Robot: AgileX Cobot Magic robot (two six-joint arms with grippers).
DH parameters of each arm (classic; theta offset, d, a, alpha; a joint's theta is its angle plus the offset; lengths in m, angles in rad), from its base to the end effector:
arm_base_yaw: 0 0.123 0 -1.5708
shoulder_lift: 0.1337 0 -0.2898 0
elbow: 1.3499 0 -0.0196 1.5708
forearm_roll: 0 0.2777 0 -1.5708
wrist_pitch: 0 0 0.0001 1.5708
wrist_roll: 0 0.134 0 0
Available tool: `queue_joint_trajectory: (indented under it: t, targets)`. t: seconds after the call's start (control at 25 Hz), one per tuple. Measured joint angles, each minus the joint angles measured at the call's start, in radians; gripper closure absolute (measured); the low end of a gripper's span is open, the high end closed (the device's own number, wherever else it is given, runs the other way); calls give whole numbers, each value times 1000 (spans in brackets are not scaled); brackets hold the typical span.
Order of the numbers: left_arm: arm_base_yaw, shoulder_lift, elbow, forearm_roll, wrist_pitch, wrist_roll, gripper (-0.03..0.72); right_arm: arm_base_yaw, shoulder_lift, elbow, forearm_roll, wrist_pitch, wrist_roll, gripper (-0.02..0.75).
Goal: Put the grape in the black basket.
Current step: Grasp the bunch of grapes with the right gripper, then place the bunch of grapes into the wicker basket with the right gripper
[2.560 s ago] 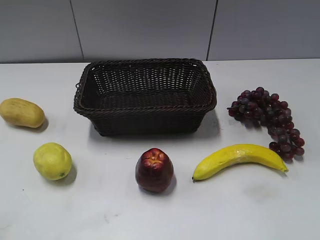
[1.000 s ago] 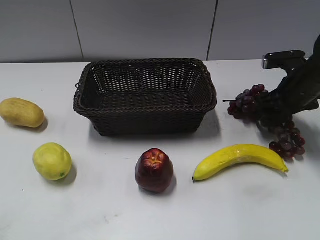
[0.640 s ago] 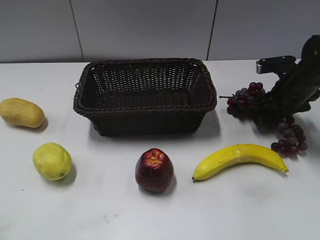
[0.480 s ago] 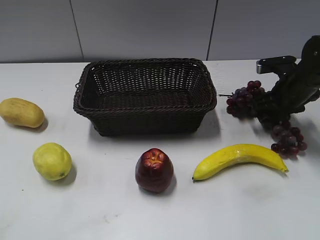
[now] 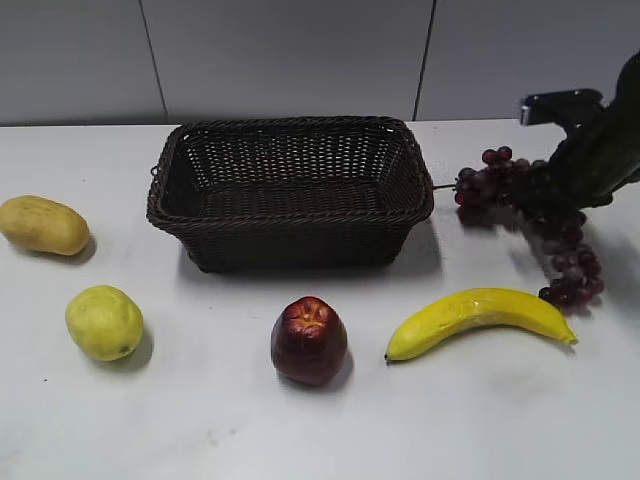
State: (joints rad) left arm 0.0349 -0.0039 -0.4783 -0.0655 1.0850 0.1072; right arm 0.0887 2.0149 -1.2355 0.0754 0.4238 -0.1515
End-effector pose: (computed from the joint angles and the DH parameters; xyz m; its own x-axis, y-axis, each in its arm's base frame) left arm 0.0526 -0.0059 0.2608 -0.4894 0.0593 -0.8701 0.0531 0.9979 0.0382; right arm 0.4413 0.0434 0.0833 -0.8829 -0.1615 -0.4410 -0.1757 0.9844 -0.0087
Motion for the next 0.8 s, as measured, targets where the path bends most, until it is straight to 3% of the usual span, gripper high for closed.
queue_joint_trajectory:
  t: [0.32,0.8]
  targets:
    - [0,0,0,0,0,0,452,33,-244,0,41,-52,-82,449]
    - [0,0,0,0,0,0,452,286,-392,-108,59,-156,-118,458]
